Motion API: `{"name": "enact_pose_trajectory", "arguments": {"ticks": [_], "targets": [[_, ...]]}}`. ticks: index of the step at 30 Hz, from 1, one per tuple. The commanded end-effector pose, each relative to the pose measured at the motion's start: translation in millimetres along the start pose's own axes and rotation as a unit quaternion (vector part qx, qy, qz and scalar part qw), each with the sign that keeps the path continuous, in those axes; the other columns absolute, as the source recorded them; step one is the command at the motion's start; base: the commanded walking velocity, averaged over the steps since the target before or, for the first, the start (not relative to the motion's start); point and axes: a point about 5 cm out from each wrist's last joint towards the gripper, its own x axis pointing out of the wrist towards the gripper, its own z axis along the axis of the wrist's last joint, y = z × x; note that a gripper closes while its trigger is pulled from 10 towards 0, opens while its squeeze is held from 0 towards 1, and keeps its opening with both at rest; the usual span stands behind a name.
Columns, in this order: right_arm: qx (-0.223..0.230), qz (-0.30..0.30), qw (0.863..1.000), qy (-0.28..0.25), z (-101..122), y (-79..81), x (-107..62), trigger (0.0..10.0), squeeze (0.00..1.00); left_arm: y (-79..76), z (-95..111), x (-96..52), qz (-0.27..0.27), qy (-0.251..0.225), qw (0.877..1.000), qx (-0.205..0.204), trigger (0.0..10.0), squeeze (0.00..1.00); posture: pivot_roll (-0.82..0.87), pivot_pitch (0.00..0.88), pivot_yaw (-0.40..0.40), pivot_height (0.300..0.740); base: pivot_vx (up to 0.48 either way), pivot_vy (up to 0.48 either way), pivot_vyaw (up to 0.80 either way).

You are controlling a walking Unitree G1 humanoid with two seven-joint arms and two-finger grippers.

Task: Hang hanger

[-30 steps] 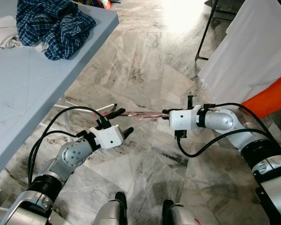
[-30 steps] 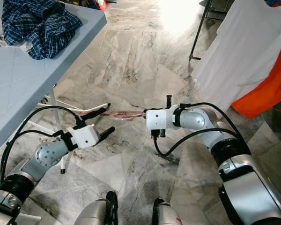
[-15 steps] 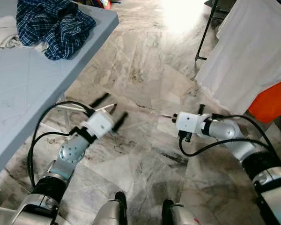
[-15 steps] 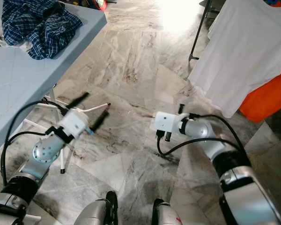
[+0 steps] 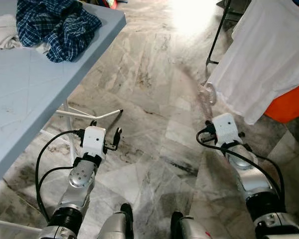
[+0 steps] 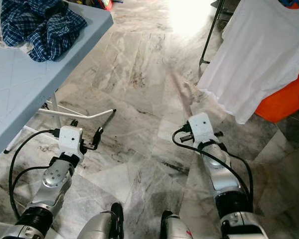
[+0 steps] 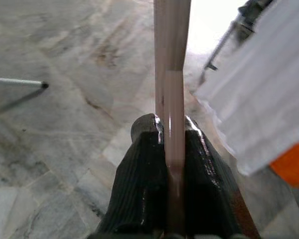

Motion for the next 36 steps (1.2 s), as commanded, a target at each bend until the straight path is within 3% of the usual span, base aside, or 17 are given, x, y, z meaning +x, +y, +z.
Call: {"name": "enact_pose_trajectory", "arguments": {"ticks": [1,9,12,24,36], "targets": [[0.012,-0.015,1.0,0.012,-4.4,7.1,-5.1,10.0,0.0,-4.0,-10.2,-4.6,-0.009,0.026,0.999,-0.02,10.0,0.0,0.03,0.233,0.005,0.74,0.0,0.0,0.0],[0.101,-0.068,0.991,0.052,-8.1,13.2,-13.2,10.0,0.0,-10.0,-14.2,-6.3,-0.011,0.036,0.998,-0.048,10.0,0.0,0.02,0.224,-0.01,0.74,0.03,0.0,-0.07],[0.113,-0.067,0.99,0.059,-8.4,17.2,-16.0,10.0,0.0,-10.8,-14.8,-6.2,-0.012,0.038,0.998,-0.057,10.0,0.0,0.02,0.223,-0.012,0.74,0.266,0.0,-0.62],[0.121,-0.081,0.987,0.067,-5.6,11.4,-17.5,10.0,0.0,-16.0,-11.3,-2.6,-0.025,0.034,0.997,-0.065,10.0,0.0,0.02,0.226,-0.011,0.74,0.354,0.0,-0.62],[0.12,-0.082,0.987,0.065,-3.7,11.5,-16.2,10.0,0.0,-21.3,-9.7,-0.9,-0.039,0.033,0.996,-0.068,10.0,0.0,0.03,0.229,-0.004,0.74,0.363,0.0,0.0]]}}
